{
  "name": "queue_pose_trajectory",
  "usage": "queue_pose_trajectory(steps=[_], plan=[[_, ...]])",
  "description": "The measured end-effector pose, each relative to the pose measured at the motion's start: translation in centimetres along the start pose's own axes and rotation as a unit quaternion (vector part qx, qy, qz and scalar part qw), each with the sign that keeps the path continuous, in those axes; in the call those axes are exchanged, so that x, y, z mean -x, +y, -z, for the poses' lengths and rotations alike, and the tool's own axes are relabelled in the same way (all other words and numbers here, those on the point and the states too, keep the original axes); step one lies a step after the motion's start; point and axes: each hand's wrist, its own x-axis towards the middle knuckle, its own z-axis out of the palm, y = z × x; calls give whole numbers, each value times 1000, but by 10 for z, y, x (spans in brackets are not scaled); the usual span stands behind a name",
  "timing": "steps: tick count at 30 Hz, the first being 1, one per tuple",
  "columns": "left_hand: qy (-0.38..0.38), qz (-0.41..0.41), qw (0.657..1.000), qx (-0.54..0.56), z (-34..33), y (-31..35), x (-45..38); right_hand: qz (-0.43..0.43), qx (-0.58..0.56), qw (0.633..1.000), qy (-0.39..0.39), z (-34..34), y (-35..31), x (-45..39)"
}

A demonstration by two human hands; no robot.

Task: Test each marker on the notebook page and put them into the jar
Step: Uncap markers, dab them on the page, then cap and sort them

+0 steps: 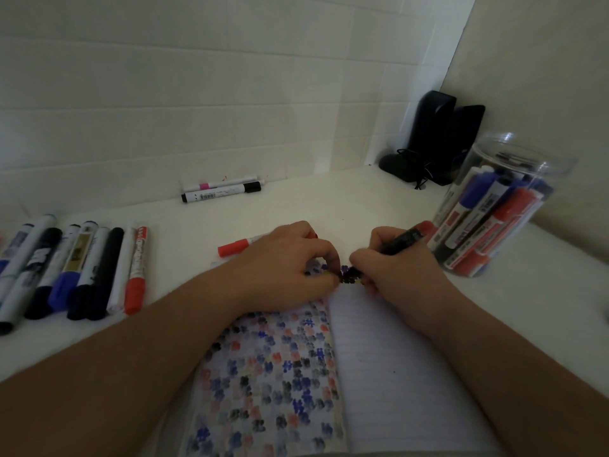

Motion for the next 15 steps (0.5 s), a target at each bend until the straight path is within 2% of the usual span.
queue_pose_trajectory(steps=[3, 5, 9, 15], plan=[[25, -2, 999, 27, 1, 0, 0, -64, -199, 978, -5, 12, -2, -5], [55, 13, 997, 56, 2, -1, -2, -79, -281, 956, -35, 21, -2, -7], [86, 17, 990, 107, 2, -5, -5, -79, -300, 947, -82, 25, -3, -6], [89, 19, 992, 84, 3, -4, -3, -115, -330, 933, -91, 24, -7, -5]])
